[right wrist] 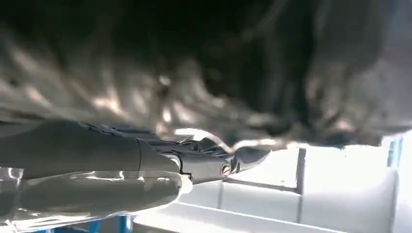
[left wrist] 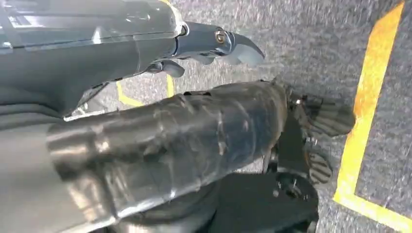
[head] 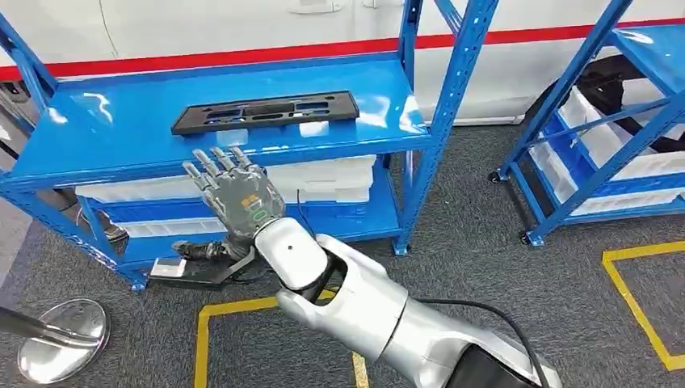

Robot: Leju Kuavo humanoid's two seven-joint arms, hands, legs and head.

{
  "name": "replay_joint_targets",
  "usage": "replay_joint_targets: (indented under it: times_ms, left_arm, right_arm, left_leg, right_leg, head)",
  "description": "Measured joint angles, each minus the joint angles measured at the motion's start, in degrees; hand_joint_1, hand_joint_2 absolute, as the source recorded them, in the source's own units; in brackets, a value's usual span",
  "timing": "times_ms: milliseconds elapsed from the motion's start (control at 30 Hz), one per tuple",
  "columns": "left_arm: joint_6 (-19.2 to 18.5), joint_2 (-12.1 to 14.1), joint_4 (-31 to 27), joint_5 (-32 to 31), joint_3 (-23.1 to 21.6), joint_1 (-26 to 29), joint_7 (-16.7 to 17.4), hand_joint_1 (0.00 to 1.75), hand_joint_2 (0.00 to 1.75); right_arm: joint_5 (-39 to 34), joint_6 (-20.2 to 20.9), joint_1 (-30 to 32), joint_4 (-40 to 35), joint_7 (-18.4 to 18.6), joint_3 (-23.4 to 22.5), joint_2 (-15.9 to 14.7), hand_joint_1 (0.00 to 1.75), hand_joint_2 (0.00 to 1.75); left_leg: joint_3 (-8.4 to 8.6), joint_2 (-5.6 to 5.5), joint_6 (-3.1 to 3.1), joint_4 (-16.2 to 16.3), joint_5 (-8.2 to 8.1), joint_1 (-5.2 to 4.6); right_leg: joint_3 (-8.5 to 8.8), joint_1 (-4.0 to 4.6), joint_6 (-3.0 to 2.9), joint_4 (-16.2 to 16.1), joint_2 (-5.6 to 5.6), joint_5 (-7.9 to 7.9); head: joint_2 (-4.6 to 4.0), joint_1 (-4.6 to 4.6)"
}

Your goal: Take the parts from the cabinet and place them on the table.

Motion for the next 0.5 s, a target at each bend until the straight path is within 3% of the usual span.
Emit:
replay_joint_targets:
  times_ms: [33,67,133,167,200,233,267,300,333,367,400,500]
  left_arm:
    - [0.00,-0.13,0.00,0.02,-0.04,0.05,0.00,0.00,0.00]
    - [-0.07,-0.22,0.00,0.02,-0.04,-0.02,0.00,0.00,0.00]
    - [-0.39,-0.37,0.00,0.00,-0.04,-0.12,0.00,0.00,0.00]
    - [-0.55,-0.37,0.00,0.02,-0.04,-0.10,0.00,0.00,0.00]
    - [-0.77,-0.42,0.00,0.02,-0.07,-0.02,0.00,0.00,0.00]
    - [-0.88,-0.42,0.00,0.04,-0.07,0.08,0.00,0.00,0.00]
    - [-0.92,-0.39,0.00,0.04,-0.07,0.13,0.02,0.00,0.00]
    - [-1.01,-0.37,0.00,0.04,-0.07,0.10,0.00,0.00,0.00]
    - [-1.12,-0.35,0.00,0.02,-0.07,0.08,0.00,0.00,0.00]
    - [-1.29,-0.33,0.00,0.02,-0.07,-0.01,0.00,0.00,0.00]
    - [-1.40,-0.33,0.00,0.02,-0.07,-0.12,0.02,0.00,0.00]
    - [-1.57,-0.28,0.00,0.02,-0.07,-0.10,0.50,0.00,0.00]
  right_arm:
    - [0.07,-0.11,0.00,0.18,0.00,-0.13,0.02,0.00,0.00]
    - [0.22,-0.35,-0.27,0.42,0.00,-0.20,0.07,0.00,0.00]
    - [0.42,-0.55,-0.27,0.85,-0.02,-0.24,0.09,0.00,0.00]
    - [0.44,-0.55,-0.08,1.09,-0.02,-0.24,0.09,0.00,0.00]
    - [0.48,-0.55,-0.04,1.38,-0.02,-0.24,0.09,0.00,0.00]
    - [0.50,-0.55,-0.06,1.55,-0.04,-0.28,0.09,0.00,0.00]
    - [0.55,-0.55,-0.09,1.66,-0.11,-0.35,0.09,0.00,0.00]
    - [0.57,-0.55,-0.15,1.68,-0.11,-0.50,0.09,0.00,0.00]
    - [0.68,-0.53,-0.28,1.75,-0.18,-0.61,0.09,0.00,0.00]
    - [0.87,-0.42,-0.51,1.92,-0.18,-0.65,0.09,0.00,0.00]
    - [0.92,0.07,-0.68,2.08,-0.17,-0.66,0.09,0.00,0.00]
    - [0.11,2.45,-1.44,2.45,0.50,-0.65,0.09,0.00,0.00]
  left_leg:
    - [-0.09,0.02,-0.04,0.85,-0.49,0.29]
    - [-1.28,-0.03,-0.08,3.38,-1.99,0.30]
    - [-6.19,-0.04,-0.46,12.73,-5.99,0.34]
    - [-8.32,-0.04,-0.66,16.28,-6.96,0.35]
    - [-9.47,-0.04,-0.76,17.64,-6.52,0.35]
    - [-9.09,-0.03,-0.83,16.03,-4.70,0.37]
    - [-7.44,-0.02,-0.85,12.16,-1.99,0.42]
    - [-4.81,0.01,-0.82,6.67,1.07,0.47]
    - [-2.64,0.10,-0.60,1.57,2.45,0.48]
    - [-1.69,0.03,-0.33,0.89,1.19,-0.06]
    - [-1.86,-0.18,0.30,0.99,1.26,-0.06]
    - [-1.46,-0.22,1.22,0.70,1.02,0.14]
  right_leg:
    - [0.66,-0.02,0.04,-0.70,-0.08,0.21]
    - [1.02,-0.09,-0.44,-0.92,-0.21,0.20]
    - [1.32,0.08,-0.66,-0.90,-0.28,-0.05]
    - [1.36,0.16,-0.77,-0.85,-0.28,-0.21]
    - [1.38,0.17,-0.73,-0.69,-0.19,-0.37]
    - [1.50,0.16,-0.64,-0.50,-0.05,-0.63]
    - [1.73,0.10,-0.49,-0.25,0.10,-0.97]
    - [2.04,0.04,-0.22,0.14,0.16,-1.49]
    - [2.21,0.02,0.12,0.56,0.14,-2.14]
    - [1.97,0.42,0.60,0.98,0.24,-2.57]
    - [1.89,0.34,0.82,0.92,0.24,-2.63]
    - [2.21,0.47,1.45,1.41,0.25,-2.76]
  head:
    - [-0.02,0.09]
    - [0.00,-0.07]
    - [-0.02,-0.02]
    - [-0.02,-0.02]
    - [-0.02,-0.02]
    - [-0.02,-0.07]
    - [-0.02,-0.04]
    - [-0.02,-0.04]
    - [-0.02,-0.04]
    - [-0.02,-0.05]
    - [0.00,0.00]
    - [-0.02,-0.02]
